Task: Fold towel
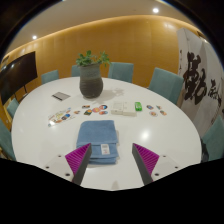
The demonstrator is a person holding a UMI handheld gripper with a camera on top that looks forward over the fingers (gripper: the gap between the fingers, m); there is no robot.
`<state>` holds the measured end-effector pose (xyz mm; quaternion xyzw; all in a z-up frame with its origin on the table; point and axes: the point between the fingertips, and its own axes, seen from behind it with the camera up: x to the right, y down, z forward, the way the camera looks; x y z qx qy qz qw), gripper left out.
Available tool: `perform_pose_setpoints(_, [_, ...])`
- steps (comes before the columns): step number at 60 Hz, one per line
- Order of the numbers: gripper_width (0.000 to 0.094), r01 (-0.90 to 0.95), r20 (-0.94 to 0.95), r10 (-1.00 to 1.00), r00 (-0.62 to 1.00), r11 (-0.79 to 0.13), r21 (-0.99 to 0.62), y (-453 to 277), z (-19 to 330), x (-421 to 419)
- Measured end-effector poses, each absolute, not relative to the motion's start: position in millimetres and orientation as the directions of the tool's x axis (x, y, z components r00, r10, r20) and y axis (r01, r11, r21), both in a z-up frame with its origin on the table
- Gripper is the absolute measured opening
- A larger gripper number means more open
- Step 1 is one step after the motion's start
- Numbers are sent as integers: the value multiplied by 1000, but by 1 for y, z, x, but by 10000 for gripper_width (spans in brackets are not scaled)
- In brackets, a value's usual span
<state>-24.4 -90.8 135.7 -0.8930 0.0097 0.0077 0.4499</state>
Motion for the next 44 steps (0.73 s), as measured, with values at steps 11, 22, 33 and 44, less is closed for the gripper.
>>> perform_pose_setpoints(11, [856, -4, 21, -35, 999, -577, -817, -183, 184, -57])
perform_pose_setpoints(22, [864, 21, 58, -48, 997, -561, -828, -259, 218, -86])
perform_pose_setpoints(33, [864, 43, 96, -70, 993, -539, -841, -301, 239, -93])
perform_pose_setpoints(44, [863, 41, 89, -68, 994, -519, -854, -314, 257, -101])
